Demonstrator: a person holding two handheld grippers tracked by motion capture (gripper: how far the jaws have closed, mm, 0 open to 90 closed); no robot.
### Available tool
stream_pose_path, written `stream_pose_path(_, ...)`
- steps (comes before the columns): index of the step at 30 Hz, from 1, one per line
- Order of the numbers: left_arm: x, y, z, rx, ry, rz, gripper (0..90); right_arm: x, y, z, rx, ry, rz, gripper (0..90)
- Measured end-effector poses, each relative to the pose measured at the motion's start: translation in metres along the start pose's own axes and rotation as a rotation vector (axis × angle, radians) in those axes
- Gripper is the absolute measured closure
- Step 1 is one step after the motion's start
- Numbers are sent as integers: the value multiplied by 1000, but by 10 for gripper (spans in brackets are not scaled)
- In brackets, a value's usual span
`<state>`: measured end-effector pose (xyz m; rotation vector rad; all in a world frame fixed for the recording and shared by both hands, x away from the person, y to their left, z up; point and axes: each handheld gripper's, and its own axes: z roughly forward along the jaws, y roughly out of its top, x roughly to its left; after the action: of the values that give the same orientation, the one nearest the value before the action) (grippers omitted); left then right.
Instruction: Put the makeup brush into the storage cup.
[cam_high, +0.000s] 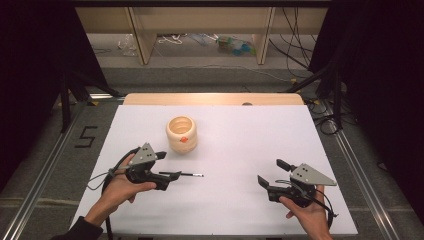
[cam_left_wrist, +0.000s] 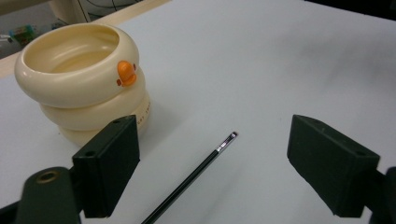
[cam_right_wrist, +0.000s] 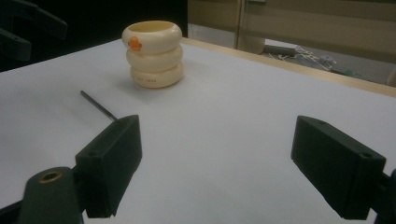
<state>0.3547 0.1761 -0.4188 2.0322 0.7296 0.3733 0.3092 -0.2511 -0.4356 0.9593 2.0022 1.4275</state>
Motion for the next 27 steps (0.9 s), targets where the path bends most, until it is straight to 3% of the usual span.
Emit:
stream_pose_path(2, 1, 2, 5, 16, -4, 8, 165, 0, 0, 0, 1, 1, 1, 173)
stream_pose_path(6, 6, 10, 11, 95, -28, 57, 167, 1, 0, 0, 12, 6, 12, 173)
stream_pose_path(9, 7, 16, 18, 168, -16, 116, 176, 2, 0, -1, 13, 9, 12, 173)
stream_pose_path(11, 8, 18, 23, 222, -50, 137, 177, 2, 0, -1, 14, 7, 9, 173)
stream_pose_path(14, 11, 20, 32, 268, -62, 161, 191, 2, 1, 0, 8, 10, -6, 173)
stream_pose_path(15, 11, 21, 35, 280, -65, 161, 191, 3, 1, 1, 16, 22, 6, 173)
stream_pose_path(17, 13, 25, 41, 305, -74, 160, 191, 3, 1, 1, 22, 21, -18, 173)
stream_pose_path(20, 14, 29, 47, 350, -85, 198, 193, 3, 1, 1, 14, 18, -28, 173)
stream_pose_path(25, 16, 25, 55, 410, -113, 212, 200, 3, 1, 2, 11, 19, -27, 173)
stream_pose_path(27, 14, 23, 58, 410, -115, 192, 202, 4, 0, 3, 15, 36, -3, 173)
